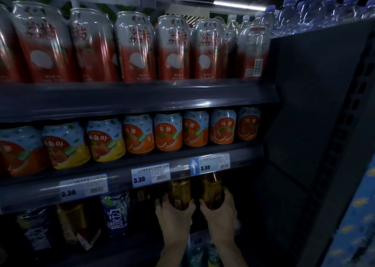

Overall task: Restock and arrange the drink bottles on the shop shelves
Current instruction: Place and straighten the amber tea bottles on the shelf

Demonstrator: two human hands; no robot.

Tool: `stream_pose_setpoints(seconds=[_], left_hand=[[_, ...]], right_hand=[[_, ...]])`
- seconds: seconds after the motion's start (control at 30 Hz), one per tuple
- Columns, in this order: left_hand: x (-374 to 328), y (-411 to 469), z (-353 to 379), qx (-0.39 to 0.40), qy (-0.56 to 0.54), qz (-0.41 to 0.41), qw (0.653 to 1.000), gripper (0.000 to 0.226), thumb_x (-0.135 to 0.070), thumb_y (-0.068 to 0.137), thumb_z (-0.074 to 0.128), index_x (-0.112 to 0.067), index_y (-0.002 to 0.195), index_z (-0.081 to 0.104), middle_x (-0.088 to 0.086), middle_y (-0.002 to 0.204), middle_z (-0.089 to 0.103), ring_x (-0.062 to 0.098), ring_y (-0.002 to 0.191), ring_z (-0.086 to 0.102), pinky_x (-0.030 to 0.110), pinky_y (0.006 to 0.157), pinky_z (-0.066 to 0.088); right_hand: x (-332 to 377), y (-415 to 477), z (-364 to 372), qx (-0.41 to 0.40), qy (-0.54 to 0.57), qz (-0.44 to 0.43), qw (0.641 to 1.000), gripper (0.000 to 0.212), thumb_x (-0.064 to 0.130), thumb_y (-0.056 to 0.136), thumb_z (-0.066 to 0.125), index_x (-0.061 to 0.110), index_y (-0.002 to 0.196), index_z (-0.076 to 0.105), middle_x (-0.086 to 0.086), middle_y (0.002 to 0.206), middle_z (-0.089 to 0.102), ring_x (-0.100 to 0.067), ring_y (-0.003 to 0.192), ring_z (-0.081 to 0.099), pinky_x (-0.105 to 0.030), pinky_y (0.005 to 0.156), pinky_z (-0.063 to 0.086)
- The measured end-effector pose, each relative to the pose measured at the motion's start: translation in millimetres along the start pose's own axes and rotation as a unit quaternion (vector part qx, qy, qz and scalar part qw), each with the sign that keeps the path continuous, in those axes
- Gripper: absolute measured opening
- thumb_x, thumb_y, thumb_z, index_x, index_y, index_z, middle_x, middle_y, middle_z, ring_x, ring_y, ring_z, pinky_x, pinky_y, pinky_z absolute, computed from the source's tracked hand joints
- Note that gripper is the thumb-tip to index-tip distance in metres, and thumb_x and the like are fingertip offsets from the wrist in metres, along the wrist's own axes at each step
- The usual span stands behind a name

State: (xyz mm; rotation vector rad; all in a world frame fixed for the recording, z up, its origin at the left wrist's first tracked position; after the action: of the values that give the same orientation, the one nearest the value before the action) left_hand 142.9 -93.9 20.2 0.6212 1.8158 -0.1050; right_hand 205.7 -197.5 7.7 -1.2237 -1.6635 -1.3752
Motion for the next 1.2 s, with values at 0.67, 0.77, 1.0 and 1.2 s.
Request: stream_pose_setpoints(seconds=[0.67,0.77,1.0,1.2], left_hand=[[9.9,-10.2,12.1,0.029,-0.057,0.038,0.997,0.098,-0.042,0.065,0.084,-0.013,0.143,0.031,0.007,0.14,0.035,0.013,0.128,0.034,0.027,0.107,0.031],[15.0,-11.2,9.7,0.037,-0.053,0.031,0.997,0.096,-0.04,0.067,0.084,-0.012,0.143,0.032,0.008,0.14,0.034,0.017,0.128,0.036,0.033,0.108,0.035],[16.2,-12.3,9.0,0.047,-0.041,0.035,0.997,0.09,-0.035,0.069,0.083,-0.008,0.141,0.036,0.012,0.14,0.036,0.02,0.13,0.037,0.031,0.106,0.035],[17.9,-13.6,12.1,0.041,-0.048,0.041,0.997,0.085,-0.033,0.069,0.083,-0.007,0.137,0.04,0.011,0.132,0.041,0.013,0.12,0.039,0.022,0.098,0.032]], right_hand=[[-11.6,-1.9,1.4,0.032,0.038,-0.003,0.999,0.073,0.032,0.077,0.078,0.019,0.14,0.042,0.0,0.124,0.054,-0.008,0.111,0.054,-0.029,0.095,0.047],[-11.3,-2.2,1.5,0.034,0.032,-0.001,0.999,0.077,0.032,0.077,0.079,0.018,0.141,0.04,-0.001,0.126,0.052,-0.009,0.113,0.051,-0.028,0.095,0.044],[-13.0,-6.7,-0.6,0.016,0.022,0.002,1.0,0.075,0.03,0.075,0.081,0.015,0.138,0.042,-0.002,0.123,0.047,-0.011,0.112,0.05,-0.028,0.093,0.045],[-15.3,-4.0,-0.1,0.014,-0.009,-0.009,1.0,0.07,0.031,0.075,0.08,0.013,0.134,0.046,0.0,0.119,0.048,-0.011,0.106,0.053,-0.026,0.089,0.047]])
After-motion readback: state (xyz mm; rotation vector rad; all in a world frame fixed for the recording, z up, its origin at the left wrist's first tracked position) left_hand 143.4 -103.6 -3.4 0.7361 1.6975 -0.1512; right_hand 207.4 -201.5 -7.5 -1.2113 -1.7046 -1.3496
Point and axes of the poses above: each hand's wrist, its own y-axis towards the middle knuckle, its own z-axis out of the palm, x = y × z, the point moved 1 cm from there along y, towards the middle knuckle
